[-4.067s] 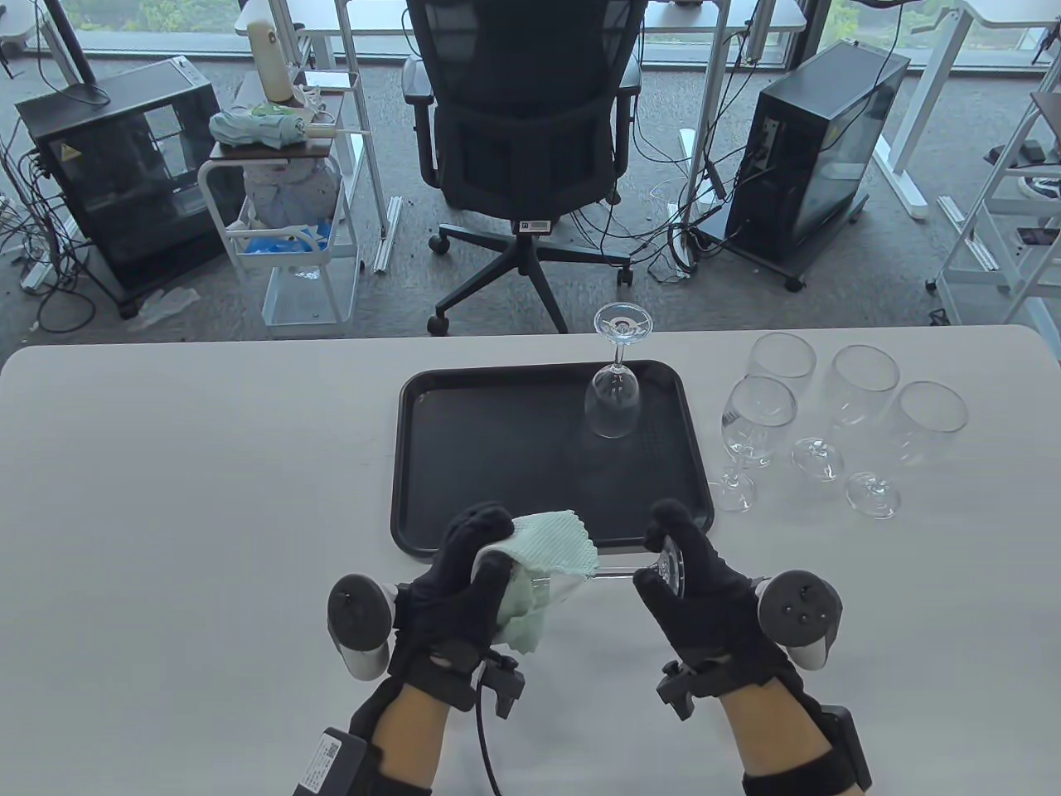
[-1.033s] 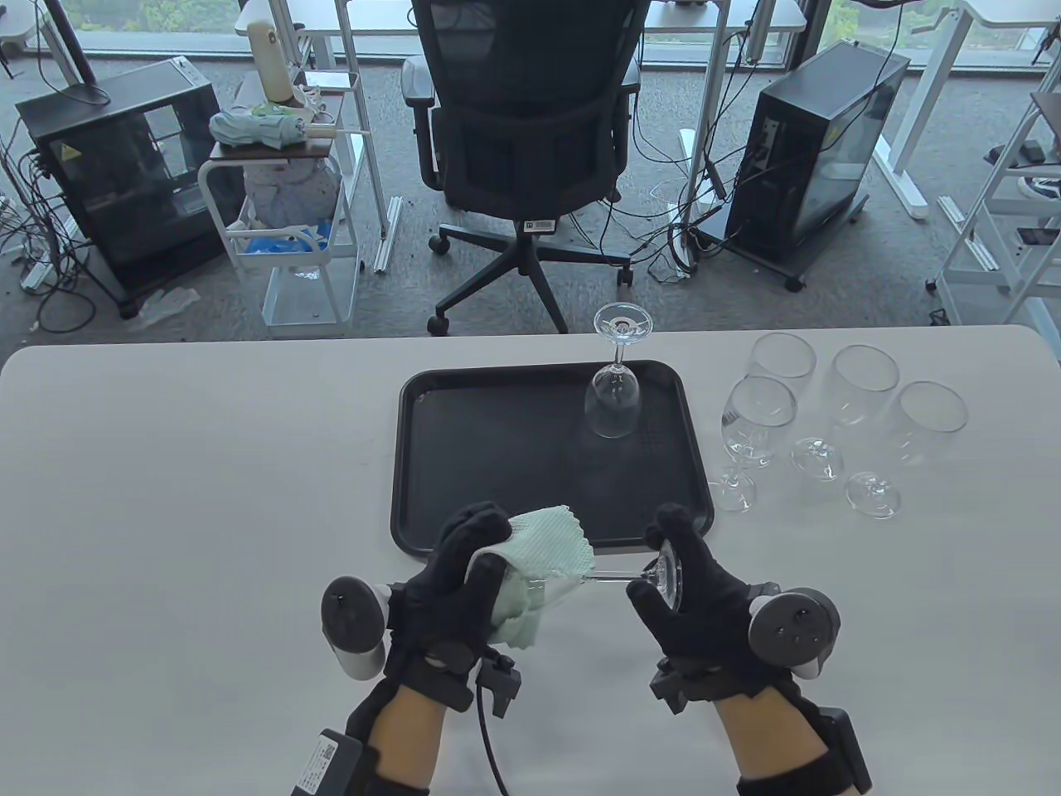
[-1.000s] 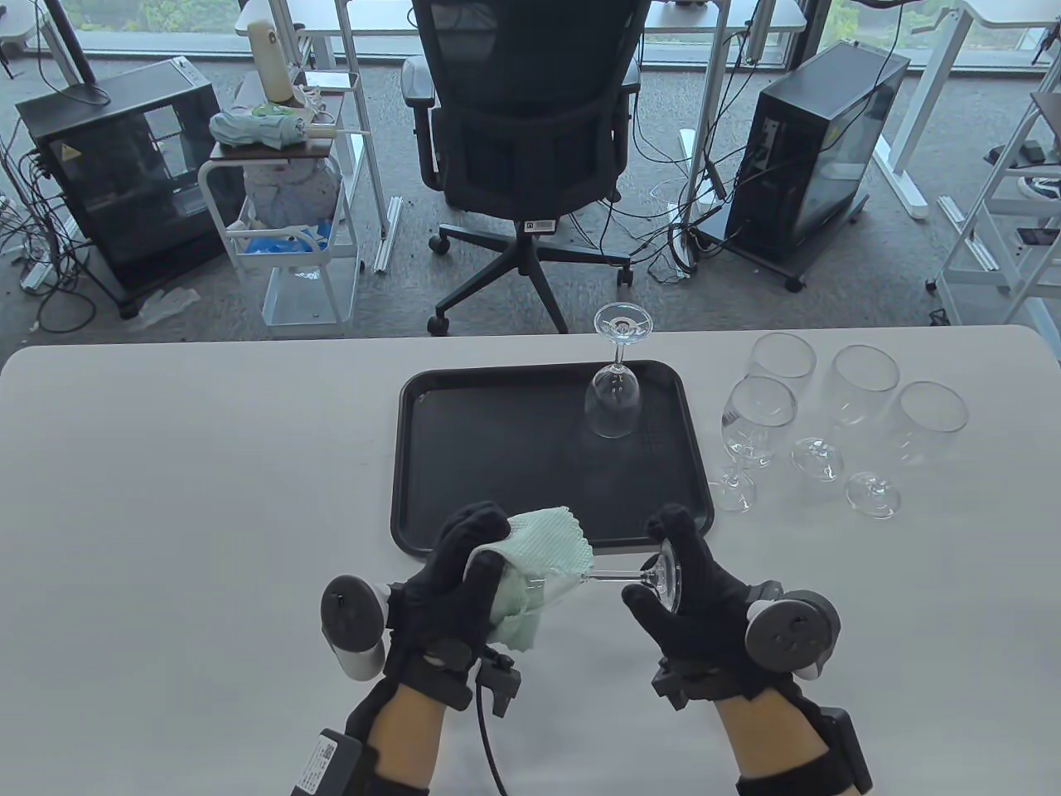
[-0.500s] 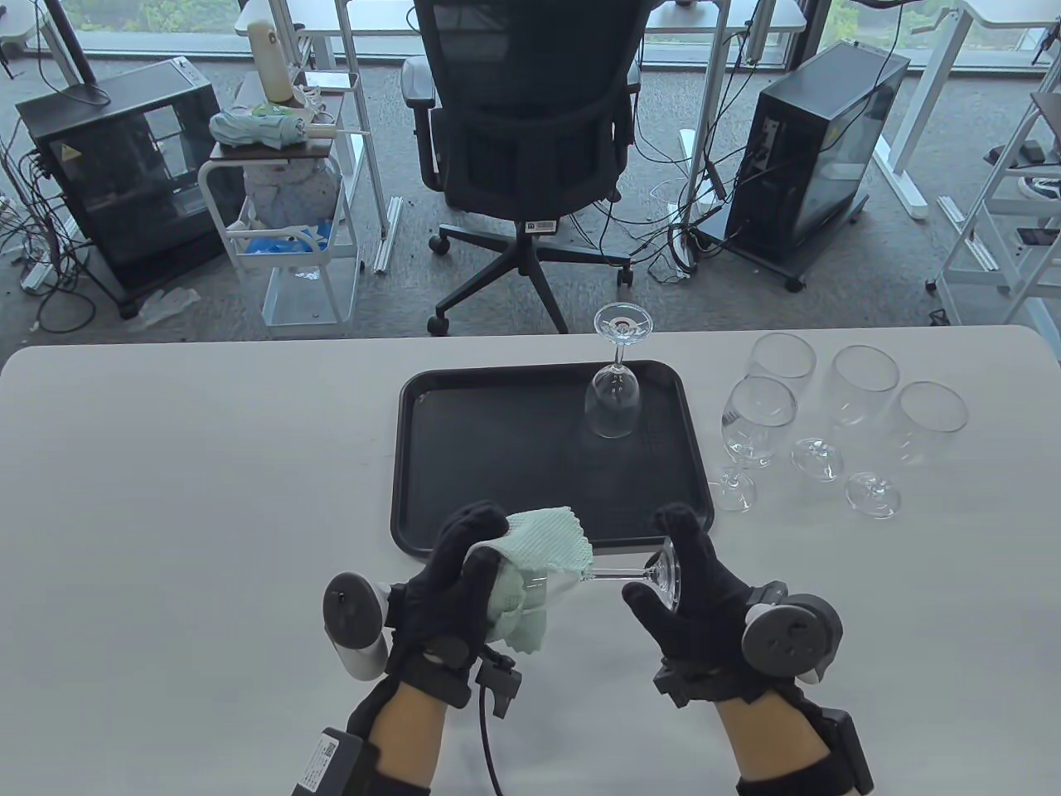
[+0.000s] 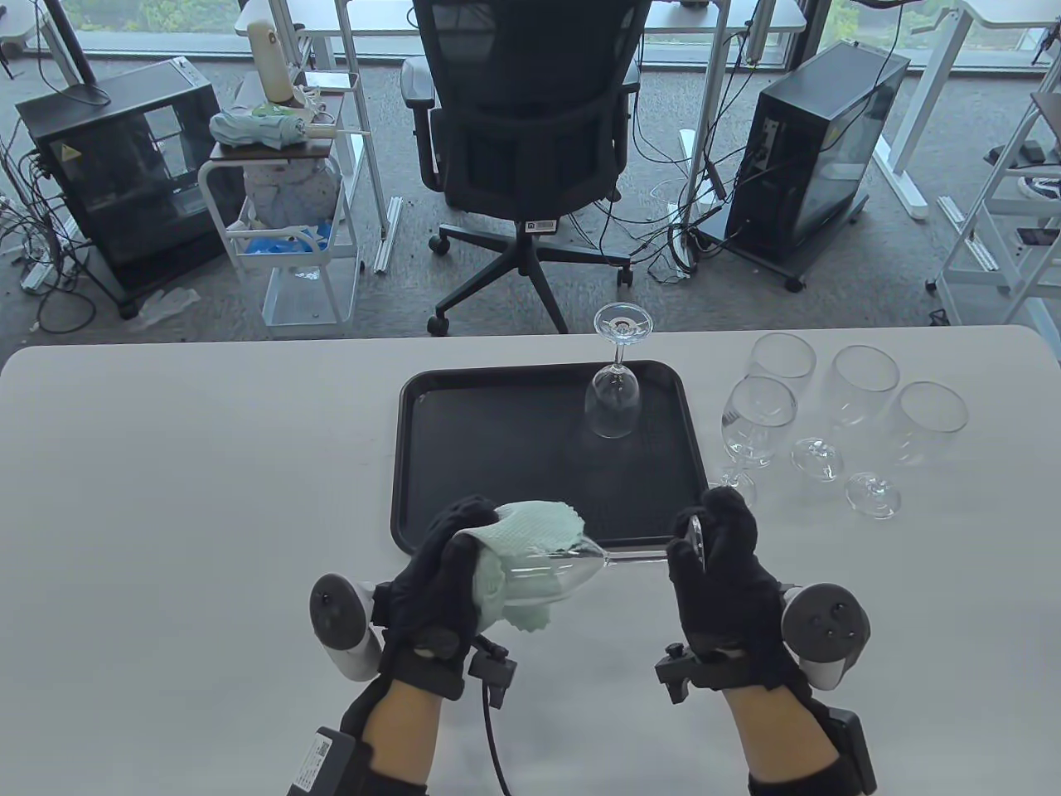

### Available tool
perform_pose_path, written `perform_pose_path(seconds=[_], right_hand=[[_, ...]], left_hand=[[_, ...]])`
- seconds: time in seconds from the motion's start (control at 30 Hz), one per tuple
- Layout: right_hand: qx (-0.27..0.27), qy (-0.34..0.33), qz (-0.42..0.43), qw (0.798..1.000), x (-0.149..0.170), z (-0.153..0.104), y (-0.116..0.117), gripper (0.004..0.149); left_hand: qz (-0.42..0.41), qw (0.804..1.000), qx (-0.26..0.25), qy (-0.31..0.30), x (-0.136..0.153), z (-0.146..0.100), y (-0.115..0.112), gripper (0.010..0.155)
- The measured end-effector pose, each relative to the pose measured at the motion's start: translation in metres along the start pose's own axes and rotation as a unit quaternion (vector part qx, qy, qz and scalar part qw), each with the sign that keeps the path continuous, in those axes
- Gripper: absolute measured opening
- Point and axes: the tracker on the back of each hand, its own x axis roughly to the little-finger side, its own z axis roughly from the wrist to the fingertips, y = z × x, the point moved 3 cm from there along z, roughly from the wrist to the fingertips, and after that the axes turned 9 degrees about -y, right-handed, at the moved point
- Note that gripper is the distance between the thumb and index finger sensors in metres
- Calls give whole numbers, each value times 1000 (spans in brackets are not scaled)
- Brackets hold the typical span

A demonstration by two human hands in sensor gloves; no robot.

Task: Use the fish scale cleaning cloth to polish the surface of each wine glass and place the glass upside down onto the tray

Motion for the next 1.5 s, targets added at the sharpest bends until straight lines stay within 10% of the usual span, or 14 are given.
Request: perform_pose_path(seconds=[0.13, 0.3, 0.73, 1.13, 1.5], right_hand=[[-9, -35, -231, 972, -30, 23, 4, 81], [-98, -87, -371, 919, -31, 85, 84, 80], [-184, -25, -480, 857, 32, 159, 209, 77], [-241, 91, -493, 831, 47, 191, 241, 80], [-229, 50, -431, 872, 39, 170, 214, 84]], left_hand=[[-13, 1000, -13, -5, -4, 1, 8, 51], [-20, 1000, -14, -5, -5, 1, 9, 51], [-32, 999, -10, -2, -2, 2, 12, 51], [-38, 999, -24, -8, -5, 3, 21, 51], [-54, 998, -25, -5, -3, 3, 21, 51]])
